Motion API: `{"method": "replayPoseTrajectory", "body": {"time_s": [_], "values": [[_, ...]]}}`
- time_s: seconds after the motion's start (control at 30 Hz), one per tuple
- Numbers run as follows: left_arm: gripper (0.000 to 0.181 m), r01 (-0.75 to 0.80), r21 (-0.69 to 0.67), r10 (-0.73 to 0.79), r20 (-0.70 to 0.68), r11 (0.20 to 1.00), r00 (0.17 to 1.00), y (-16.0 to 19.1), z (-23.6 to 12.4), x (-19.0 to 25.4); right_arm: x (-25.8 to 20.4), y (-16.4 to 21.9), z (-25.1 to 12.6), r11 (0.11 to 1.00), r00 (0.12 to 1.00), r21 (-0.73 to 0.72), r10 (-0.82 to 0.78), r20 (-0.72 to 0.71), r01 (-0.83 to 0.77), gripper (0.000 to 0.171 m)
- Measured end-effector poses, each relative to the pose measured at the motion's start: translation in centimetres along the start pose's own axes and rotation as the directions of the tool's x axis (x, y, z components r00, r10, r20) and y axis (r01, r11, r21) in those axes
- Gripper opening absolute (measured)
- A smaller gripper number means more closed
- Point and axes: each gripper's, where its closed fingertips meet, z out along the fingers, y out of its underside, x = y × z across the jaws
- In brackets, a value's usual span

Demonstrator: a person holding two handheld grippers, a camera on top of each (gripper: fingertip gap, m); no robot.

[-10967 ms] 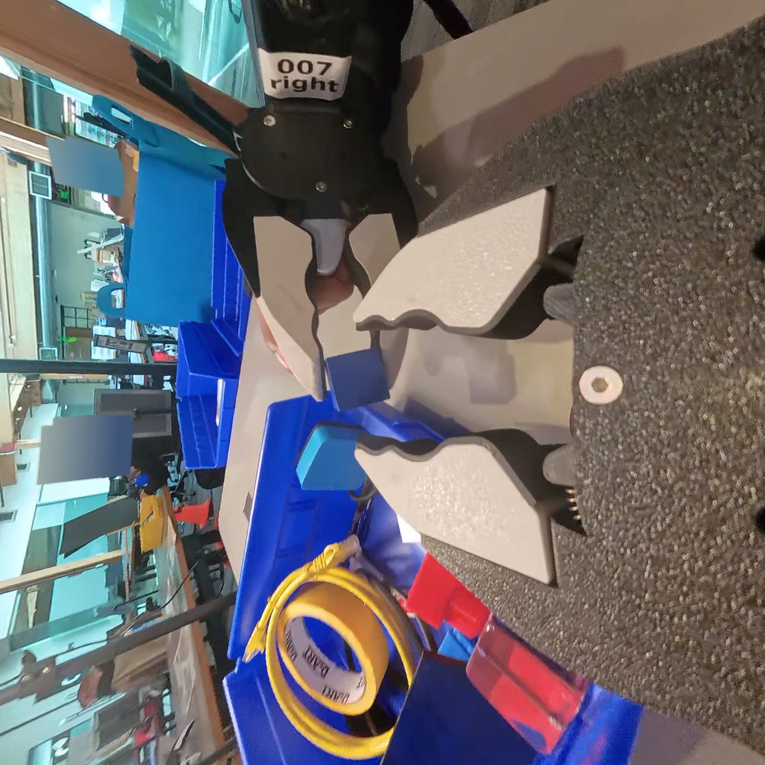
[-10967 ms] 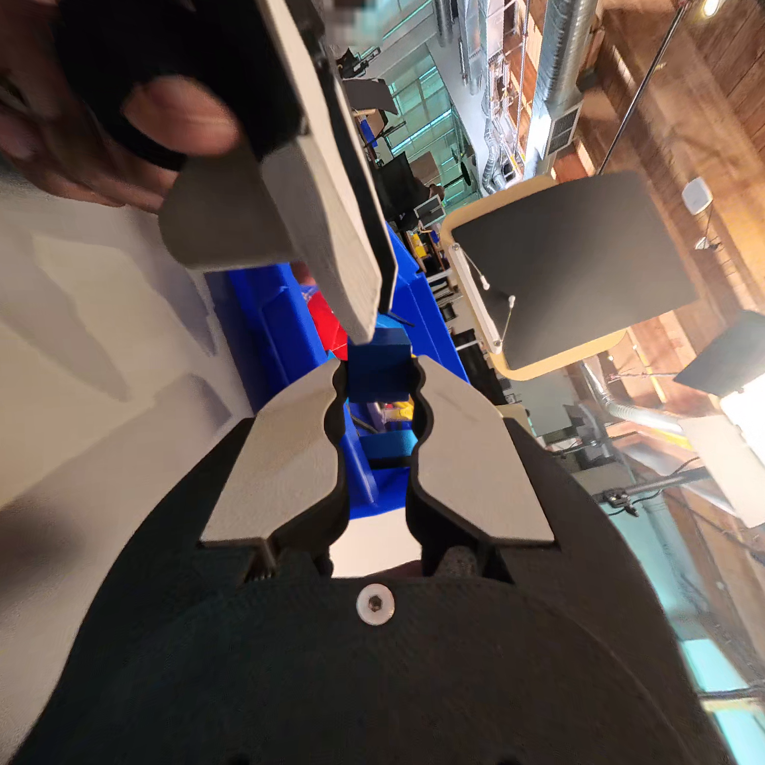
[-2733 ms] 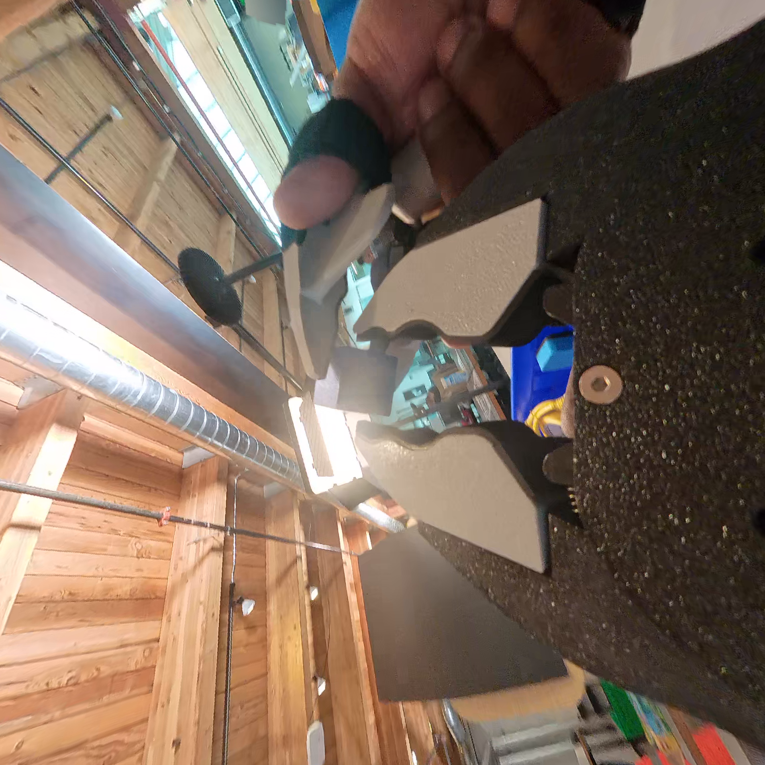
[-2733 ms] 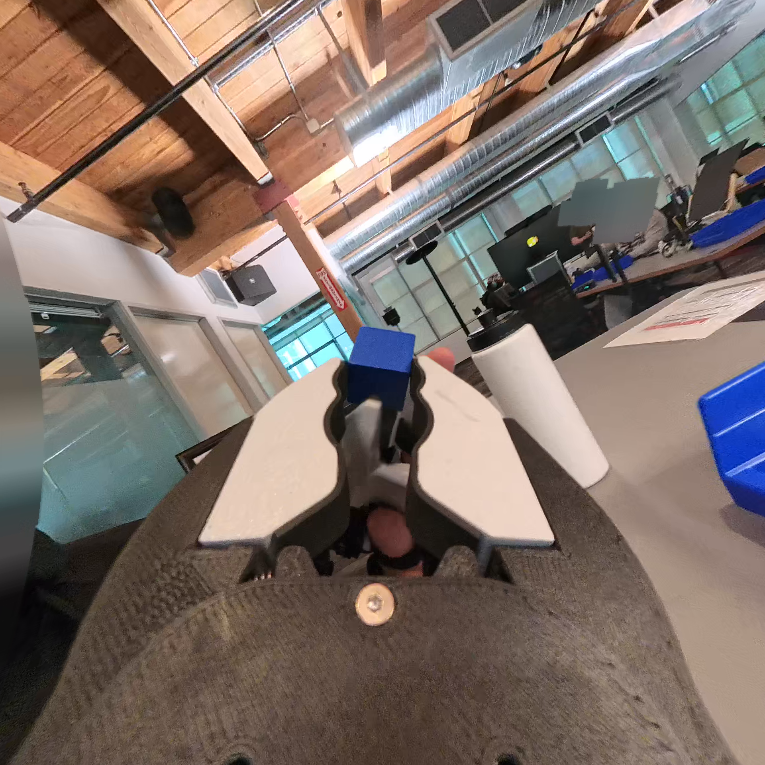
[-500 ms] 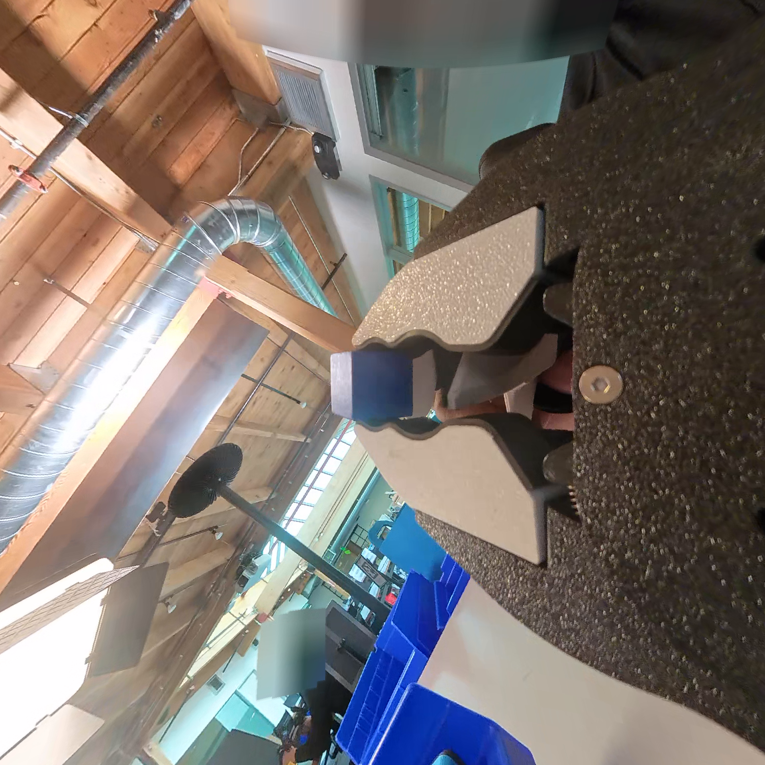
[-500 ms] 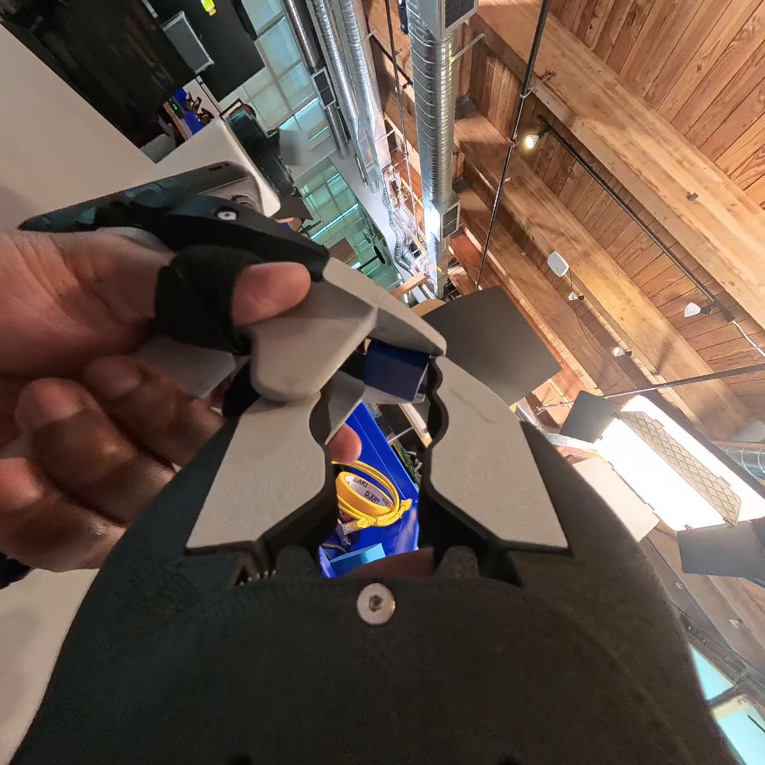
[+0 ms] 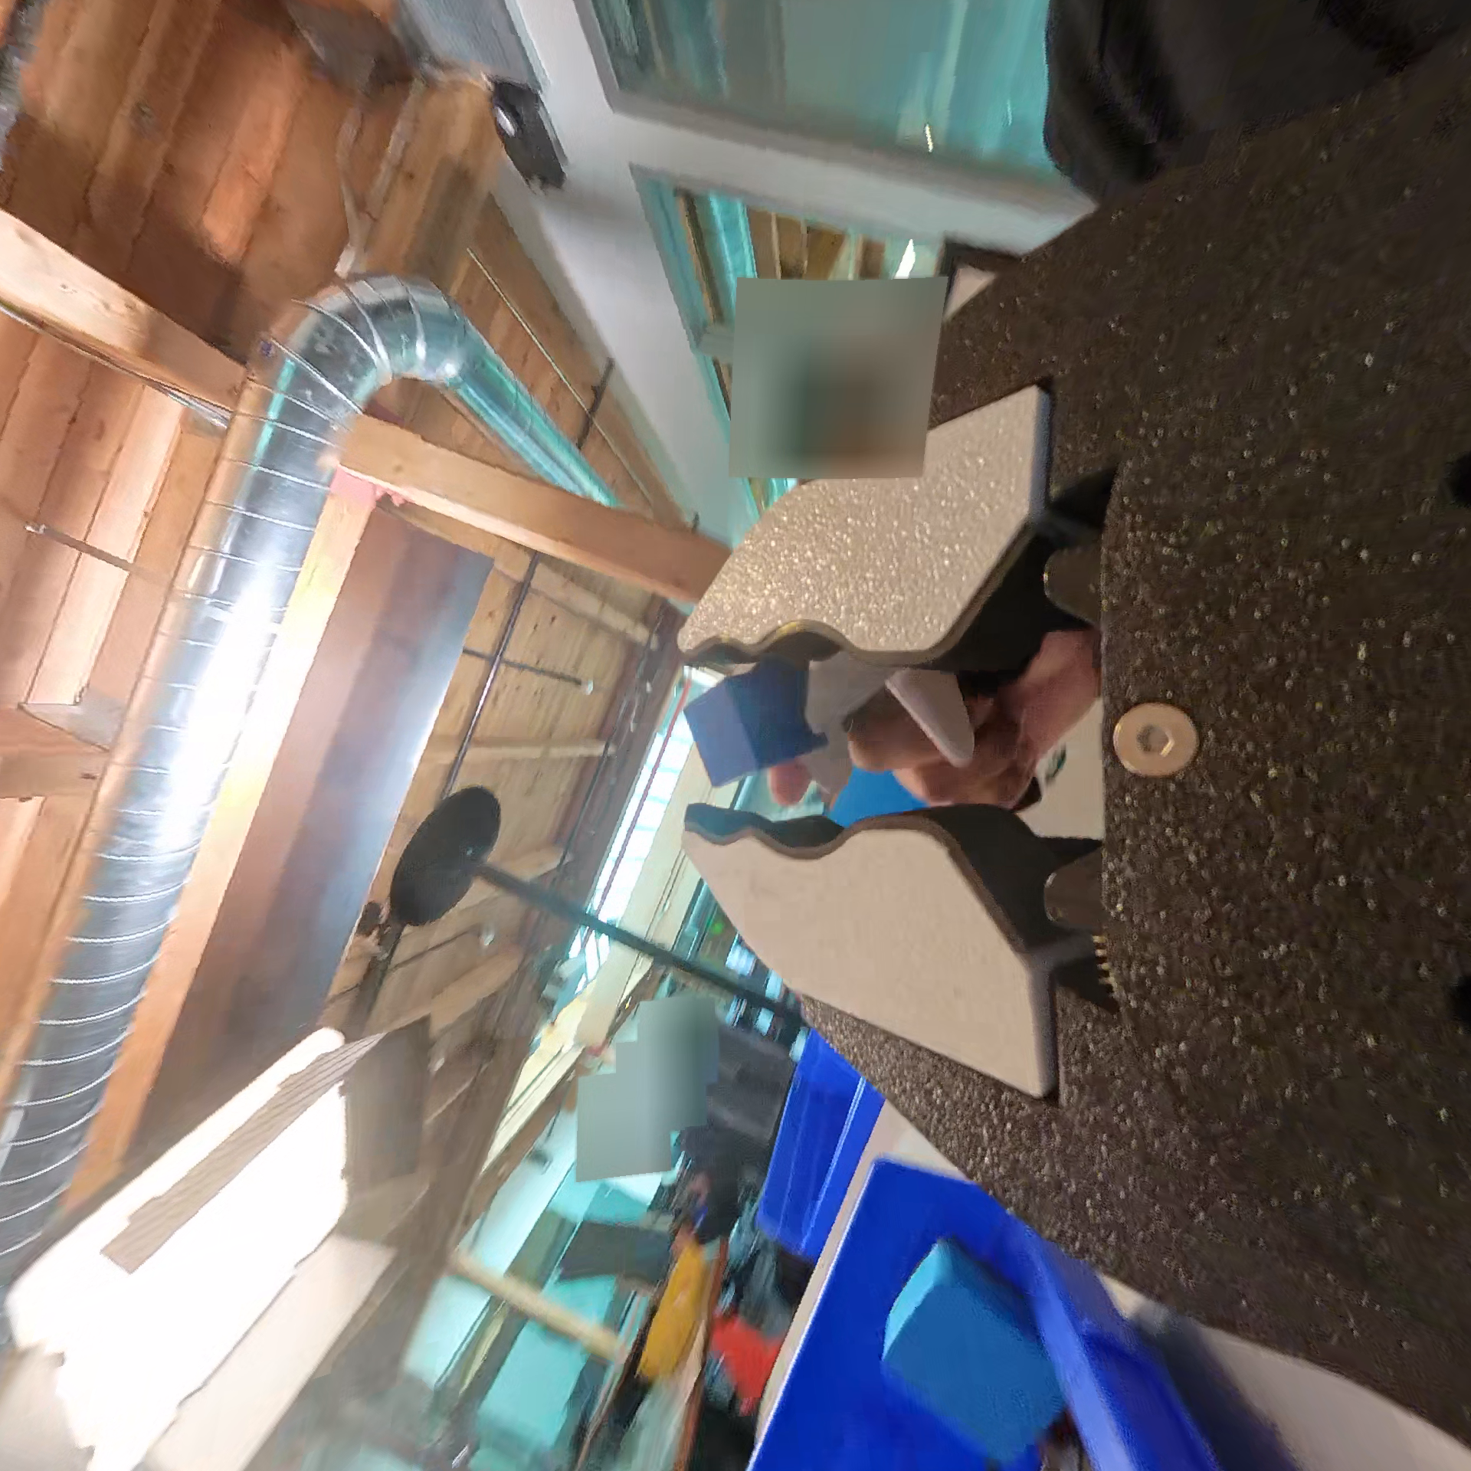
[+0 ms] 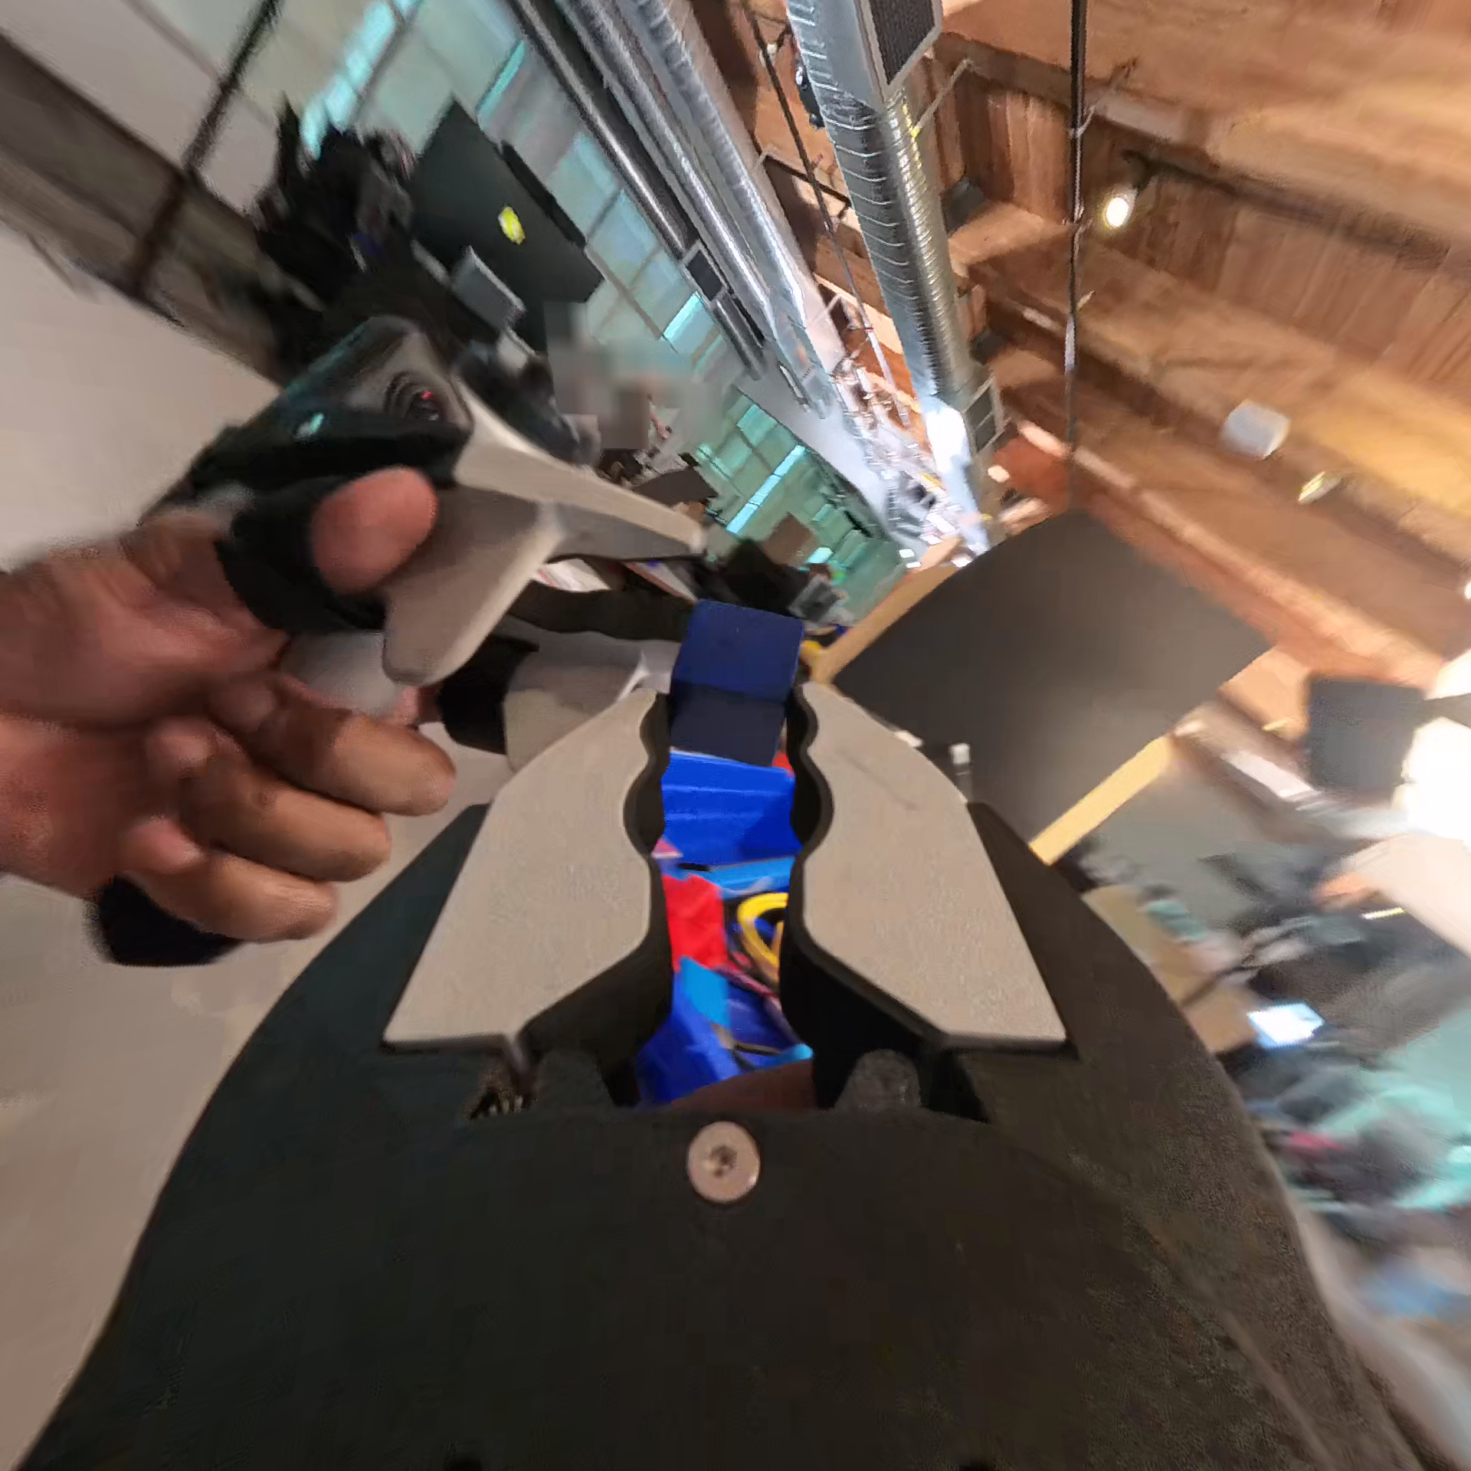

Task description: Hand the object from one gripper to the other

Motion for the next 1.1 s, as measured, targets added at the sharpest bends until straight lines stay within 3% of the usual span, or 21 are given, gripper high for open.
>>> {"method": "replayPoseTrajectory", "body": {"time_s": [0.1, 0.17, 0.23, 0.4, 0.57, 0.67, 0.77, 0.83, 0.9, 1.0, 1.1], "values": [[0.042, -0.325, -0.060, 0.328, 0.073, 0.944, 0.942, -0.2, 0.0, 0.6, 1.1, -1.5, -1.1, 0.900, 0.898, 0.088, 0.411, 0.159, -0.427, 0.028], [0.049, -0.550, -0.140, 0.566, 0.126, 0.823, 0.815, 0.0, 0.0, 0.4, 1.5, -2.5, -1.8, 0.723, 0.710, 0.096, 0.629, 0.315, -0.684, 0.028], [0.051, -0.695, -0.153, 0.711, 0.141, 0.703, 0.688, 0.0, 0.1, 1.0, 2.0, -2.9, -2.1, 0.558, 0.532, 0.068, 0.738, 0.415, -0.827, 0.028], [0.053, -0.894, -0.181, 0.912, 0.110, 0.409, 0.395, 1.2, 0.6, 2.5, 0.5, -3.6, -1.8, 0.341, 0.243, -0.088, 0.805, 0.541, -0.936, 0.028], [0.039, -0.961, -0.195, 0.976, 0.133, 0.195, 0.171, 1.6, 0.7, 3.2, -2.7, -4.3, -0.7, 0.326, 0.154, -0.207, 0.802, 0.577, -0.922, 0.028], [0.029, -0.959, -0.250, 0.978, 0.186, 0.136, 0.090, 0.5, 0.2, 2.5, -3.3, -3.8, -0.1, 0.373, 0.212, -0.199, 0.808, 0.550, -0.906, 0.029], [0.029, -0.931, -0.360, 0.976, 0.217, 0.055, -0.027, 0.0, -0.2, 1.0, -2.0, -2.0, 0.4, 0.595, 0.523, -0.107, 0.766, 0.373, -0.796, 0.041], [0.029, -0.906, -0.423, 0.974, 0.196, -0.017, -0.110, 0.3, -0.1, 0.2, -0.8, -1.2, 0.1, 0.767, 0.738, -0.071, 0.635, 0.229, -0.638, 0.044], [0.029, -0.884, -0.460, 0.973, 0.156, -0.079, -0.168, 0.9, 0.0, -0.4, -0.2, -1.0, -0.4, 0.881, 0.872, -0.078, 0.473, 0.126, -0.466, 0.043], [0.029, -0.848, -0.506, 0.962, 0.115, -0.157, -0.247, 1.5, 0.1, -1.0, -1.1, -1.0, -0.7, 0.941, 0.940, -0.147, 0.323, 0.107, -0.306, 0.046], [0.030, -0.851, -0.486, 0.958, 0.085, -0.198, -0.272, 2.0, 0.3, -0.7, -1.8, -0.3, -0.4, 0.950, 0.965, -0.216, 0.248, 0.086, -0.225, 0.046]]}}
